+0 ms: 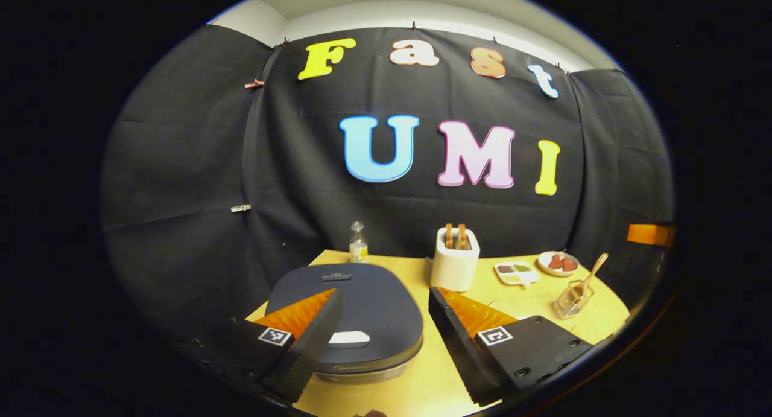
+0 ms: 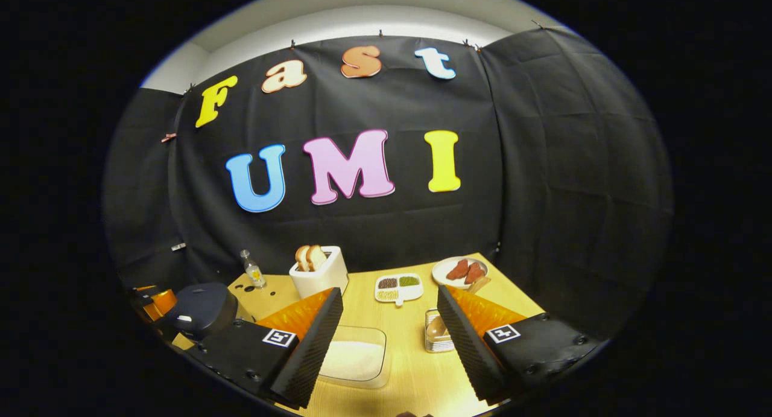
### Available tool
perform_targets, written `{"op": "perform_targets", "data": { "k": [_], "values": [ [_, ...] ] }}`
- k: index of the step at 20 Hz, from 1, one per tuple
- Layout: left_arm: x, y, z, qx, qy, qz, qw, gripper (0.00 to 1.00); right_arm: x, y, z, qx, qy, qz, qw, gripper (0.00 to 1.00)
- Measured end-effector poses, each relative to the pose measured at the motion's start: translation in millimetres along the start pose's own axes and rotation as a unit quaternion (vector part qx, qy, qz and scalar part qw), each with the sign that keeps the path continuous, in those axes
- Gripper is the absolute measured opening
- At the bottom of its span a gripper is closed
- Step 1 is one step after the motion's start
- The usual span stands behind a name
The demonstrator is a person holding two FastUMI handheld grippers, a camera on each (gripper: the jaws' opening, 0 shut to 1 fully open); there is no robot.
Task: Close the left gripper, press the button to open the rice cooker; take a wooden spoon from the chopstick holder with the right hand, scoop a spoonful of rice and pour it into the rice cooker, then put the wooden spoon back into the chopstick holder.
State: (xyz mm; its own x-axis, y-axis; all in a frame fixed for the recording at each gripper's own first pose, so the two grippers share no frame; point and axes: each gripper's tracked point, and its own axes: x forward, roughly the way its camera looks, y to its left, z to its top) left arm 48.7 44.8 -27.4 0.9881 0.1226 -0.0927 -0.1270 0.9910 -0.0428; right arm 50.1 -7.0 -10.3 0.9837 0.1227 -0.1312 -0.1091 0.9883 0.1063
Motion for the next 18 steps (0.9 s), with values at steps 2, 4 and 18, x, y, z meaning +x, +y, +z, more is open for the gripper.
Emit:
{"op": "perform_targets", "data": {
  "k": [2, 4, 18],
  "values": [
    [-8.6, -18.6, 20.2, 0.002, -0.018, -0.015, 1.0, 0.96, -16.2, -10.5, 10.7, -0.009, -0.016, -0.011, 1.0, 0.98],
    [-20.5, -31.9, 38.2, 0.018, -0.043, -0.019, 0.999, 0.96, -34.5, -24.6, 14.4, -0.011, -0.026, -0.024, 0.999, 0.98],
    [-79.6, -116.1, 20.3, 0.006, -0.01, -0.025, 1.0, 0.96, -48.6, -81.6, -17.1, -0.004, 0.008, -0.002, 1.0, 0.98]
  ]
}}
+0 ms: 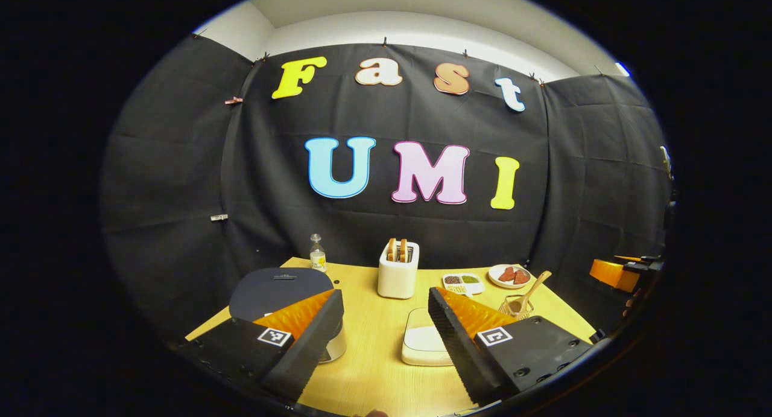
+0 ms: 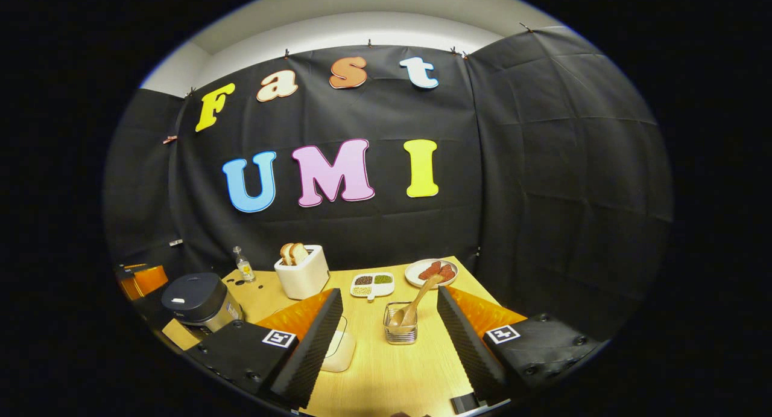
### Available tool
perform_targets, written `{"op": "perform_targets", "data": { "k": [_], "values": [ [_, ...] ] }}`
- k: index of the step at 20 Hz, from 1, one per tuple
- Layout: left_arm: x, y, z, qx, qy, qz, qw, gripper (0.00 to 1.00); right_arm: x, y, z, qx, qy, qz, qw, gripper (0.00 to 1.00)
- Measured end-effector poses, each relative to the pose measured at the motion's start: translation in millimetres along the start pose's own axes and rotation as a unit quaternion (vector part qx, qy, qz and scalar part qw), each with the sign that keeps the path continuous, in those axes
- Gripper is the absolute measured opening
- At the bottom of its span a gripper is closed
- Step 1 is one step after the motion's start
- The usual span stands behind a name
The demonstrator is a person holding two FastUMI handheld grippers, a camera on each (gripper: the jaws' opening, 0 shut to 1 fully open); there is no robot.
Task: Close the left gripper, press the button to open the rice cooker; take a wooden spoon from the chopstick holder with the right hand, scoop a spoonful of rice and pour it into the rice cooker, then put the wooden spoon back into the chopstick holder.
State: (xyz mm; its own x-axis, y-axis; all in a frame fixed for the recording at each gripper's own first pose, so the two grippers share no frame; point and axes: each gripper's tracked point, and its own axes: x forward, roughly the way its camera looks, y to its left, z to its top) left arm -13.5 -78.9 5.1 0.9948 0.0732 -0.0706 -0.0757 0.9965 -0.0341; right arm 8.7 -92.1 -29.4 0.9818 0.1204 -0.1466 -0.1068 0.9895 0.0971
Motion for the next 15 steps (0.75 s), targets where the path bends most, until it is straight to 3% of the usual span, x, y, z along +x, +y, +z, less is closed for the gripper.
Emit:
{"op": "perform_targets", "data": {
  "k": [6, 15],
  "values": [
    [-9.8, 2.7, 7.2, 0.005, -0.006, 0.036, 0.999, 0.96, 2.3, -3.7, -7.1, 0.003, 0.012, 0.03, 0.999, 0.98],
    [0.3, 11.7, 17.1, 0.013, -0.026, 0.016, 0.999, 0.96, 1.1, 31.1, -7.2, -0.029, 0.016, 0.048, 0.998, 0.98]
  ]
}}
